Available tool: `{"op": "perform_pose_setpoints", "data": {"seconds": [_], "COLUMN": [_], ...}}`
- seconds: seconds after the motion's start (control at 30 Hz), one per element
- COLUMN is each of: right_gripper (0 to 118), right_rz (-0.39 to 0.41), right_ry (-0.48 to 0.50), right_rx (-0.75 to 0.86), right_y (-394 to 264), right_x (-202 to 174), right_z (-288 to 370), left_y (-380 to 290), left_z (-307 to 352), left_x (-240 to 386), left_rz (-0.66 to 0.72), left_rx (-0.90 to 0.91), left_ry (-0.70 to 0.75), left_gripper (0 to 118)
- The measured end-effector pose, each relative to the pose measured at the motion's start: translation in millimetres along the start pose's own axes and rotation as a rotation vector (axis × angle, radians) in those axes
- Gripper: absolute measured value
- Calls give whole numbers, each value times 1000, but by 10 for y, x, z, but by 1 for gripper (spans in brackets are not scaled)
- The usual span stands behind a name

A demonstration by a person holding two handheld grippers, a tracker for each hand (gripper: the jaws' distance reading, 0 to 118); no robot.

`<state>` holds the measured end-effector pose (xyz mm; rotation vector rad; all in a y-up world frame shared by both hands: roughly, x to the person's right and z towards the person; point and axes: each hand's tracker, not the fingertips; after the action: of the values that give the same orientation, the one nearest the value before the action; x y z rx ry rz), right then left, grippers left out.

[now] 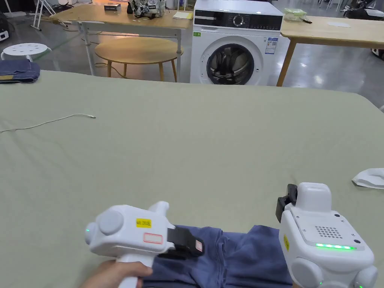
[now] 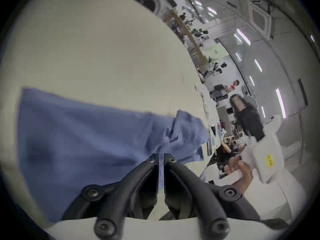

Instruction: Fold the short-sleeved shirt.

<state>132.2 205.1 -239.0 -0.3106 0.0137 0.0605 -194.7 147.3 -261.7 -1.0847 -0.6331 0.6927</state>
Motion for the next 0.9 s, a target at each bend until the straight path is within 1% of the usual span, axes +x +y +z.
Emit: {"op": "perform_pose_setpoints", "data": {"seconds": [0.07,0.13,0.17,0.2,0.23,0.27,0.3,0.47,0.5,0.6,0.67,0.7,0.73,0.77,0.8,0.83,0.9], "right_gripper": [0,0,0,0,0,0,0,0,0,0,0,0,0,0,0,0,0], "right_rz": [2,3,2,1,2,2,1,-1,-2,2,3,3,2,2,1,-1,-7], "right_ry": [6,7,11,13,13,16,20,28,28,24,21,18,16,15,14,13,12], "right_rx": [7,15,16,18,20,21,21,16,16,16,14,14,14,12,10,7,4], "right_y": [33,70,84,92,98,94,94,87,85,98,104,108,107,106,108,107,100], "right_x": [-16,-52,-67,-79,-95,-93,-98,-121,-121,-134,-128,-126,-122,-119,-117,-116,-115], "right_z": [2,25,35,38,40,34,30,23,28,71,88,100,104,105,105,106,113], "left_y": [75,115,124,127,121,109,95,-16,-58,-170,-237,-254,-248,-256,-262,-270,-286], "left_z": [326,632,733,828,903,949,980,829,768,610,601,572,537,469,408,369,326], "left_x": [-58,-177,-242,-327,-420,-489,-564,-975,-1059,-1273,-1334,-1357,-1428,-1463,-1476,-1479,-1503], "left_rz": [-23,-29,-30,-23,-4,17,28,138,176,223,235,255,270,282,272,270,279], "left_rx": [59,111,119,130,151,162,166,118,104,92,165,167,155,137,124,117,117], "left_ry": [6,40,55,70,107,118,107,41,26,29,-119,-152,-186,-209,-177,-151,-143], "left_gripper": [6,28,37,54,67,76,78,78,78,78,77,72,61,48,25,12,9]}}
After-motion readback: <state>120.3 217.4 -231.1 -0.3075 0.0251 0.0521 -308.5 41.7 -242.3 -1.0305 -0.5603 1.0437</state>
